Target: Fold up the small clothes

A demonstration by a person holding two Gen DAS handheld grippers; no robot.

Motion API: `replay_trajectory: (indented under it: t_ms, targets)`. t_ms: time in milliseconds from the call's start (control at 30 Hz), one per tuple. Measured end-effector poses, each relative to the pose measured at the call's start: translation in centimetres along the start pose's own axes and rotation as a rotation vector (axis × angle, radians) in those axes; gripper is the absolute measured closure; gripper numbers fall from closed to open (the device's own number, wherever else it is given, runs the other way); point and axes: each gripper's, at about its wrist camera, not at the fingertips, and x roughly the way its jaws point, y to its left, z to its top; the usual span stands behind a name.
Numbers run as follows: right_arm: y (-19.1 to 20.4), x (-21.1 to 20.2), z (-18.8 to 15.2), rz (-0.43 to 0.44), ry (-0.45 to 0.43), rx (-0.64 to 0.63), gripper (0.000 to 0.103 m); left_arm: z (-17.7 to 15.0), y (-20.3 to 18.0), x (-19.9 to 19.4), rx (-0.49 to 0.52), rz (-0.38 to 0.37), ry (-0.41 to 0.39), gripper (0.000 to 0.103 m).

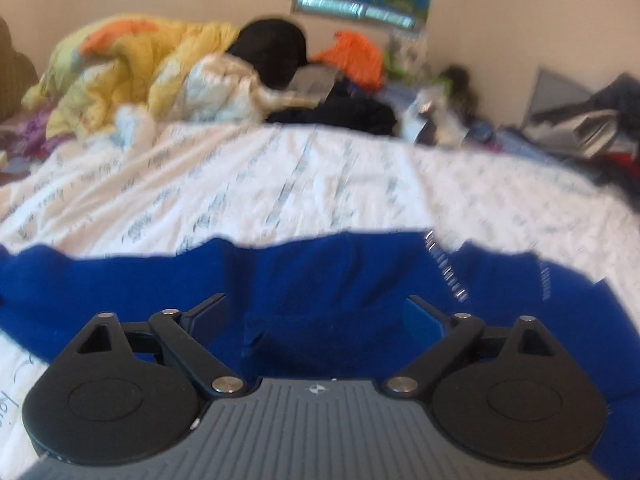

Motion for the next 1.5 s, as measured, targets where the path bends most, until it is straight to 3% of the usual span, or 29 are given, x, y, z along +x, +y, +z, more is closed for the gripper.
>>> replay_trajectory:
  t_ms: [67, 167, 267, 300, 333, 400, 467, 633, 700, 800, 867, 900, 933, 967, 1000, 1133, 1233, 1333, 1400, 1467, 1500]
  targets:
    - [-1.3, 0.5, 0.2, 0.005, 0.016, 0.094, 0.006, -0.4, 0.1, 1.6, -0.021, 0.065, 0.041, 0.011]
    - [-3.1, 0.2, 0.0, -0.004, 0.007, 0.168, 0.006, -0.6, 0.8, 2.3, -0.054, 0.065, 0.073, 0.012]
    - [-5.9, 0.4, 1.0, -0.049, 0.014, 0.231, 0.006, -1.0, 0.1, 2.7, 0.003, 0.104, 0.082, 0.032]
    - [-7.0, 0.8, 1.4, -0.058, 0.025, 0.258, 0.006, -1.0, 0.0, 2.3, 0.013, 0.096, 0.066, 0.052]
    - [-7.9, 1.3, 1.7, -0.065, 0.042, 0.284, 0.006, -0.9, 0.0, 2.1, 0.013, 0.076, 0.061, 0.061]
    - [-8.8, 2.8, 2.3, -0.057, 0.087, 0.31, 0.006, -0.7, -0.3, 2.0, 0.016, 0.037, 0.069, 0.087]
    - [-9.0, 4.6, 2.7, -0.06, 0.125, 0.306, 0.006, -0.3, -1.1, 1.6, 0.045, 0.034, 0.043, 0.09]
    - [-8.7, 8.9, 2.8, -0.109, 0.25, 0.235, 0.007, 2.9, 0.7, -1.7, -0.02, 0.017, -0.082, 0.091]
    - [-8.6, 9.5, 2.6, -0.112, 0.258, 0.211, 0.007, 3.5, 1.8, -1.4, -0.009, 0.056, -0.073, 0.091]
    - [-8.1, 9.9, 2.5, -0.097, 0.269, 0.173, 0.011, 2.4, 2.2, 0.8, 0.042, 0.073, 0.013, 0.091]
    - [-7.3, 10.3, 2.3, -0.112, 0.29, 0.107, 0.042, 1.2, 2.0, 1.5, 0.072, 0.079, 0.033, 0.091]
    - [-6.7, 10.6, 2.2, -0.137, 0.301, 0.053, 0.062, 0.7, 1.9, 1.8, 0.072, 0.08, 0.039, 0.091]
    - [-6.3, 10.8, 2.1, -0.144, 0.313, 0.013, 0.075, 0.3, 2.1, 2.0, 0.063, 0.084, 0.044, 0.091]
    - [-6.2, 10.8, 2.1, -0.149, 0.319, -0.009, 0.079, 0.2, 2.2, 2.0, 0.052, 0.088, 0.049, 0.091]
    - [-6.3, 10.9, 2.3, -0.162, 0.329, -0.012, 0.095, 0.2, 2.2, 1.9, 0.042, 0.087, 0.05, 0.091]
    - [-8.2, 9.6, 3.8, -0.196, 0.297, 0.004, 0.098, 0.6, 1.6, 0.6, 0.059, 0.045, 0.026, 0.09]
    - [-9.4, 9.6, 3.2, -0.207, 0.305, 0.015, 0.099, 0.2, 1.3, 2.1, 0.092, 0.105, 0.083, 0.084]
    - [-7.2, 7.6, 3.7, -0.254, 0.209, 0.007, 0.097, 0.3, 2.3, 0.4, 0.032, 0.112, 0.04, 0.069]
    - [-4.5, 6.3, 4.0, -0.224, 0.125, -0.071, 0.095, 0.4, 1.7, -1.2, 0.05, 0.11, -0.024, 0.045]
    - [-2.2, 7.0, 4.0, -0.154, 0.152, -0.138, 0.089, 0.8, 0.0, -1.7, 0.102, 0.073, -0.058, 0.033]
    - [-1.5, 8.1, 3.8, -0.155, 0.188, -0.174, 0.078, 0.9, -1.0, -1.6, 0.138, 0.068, -0.065, 0.032]
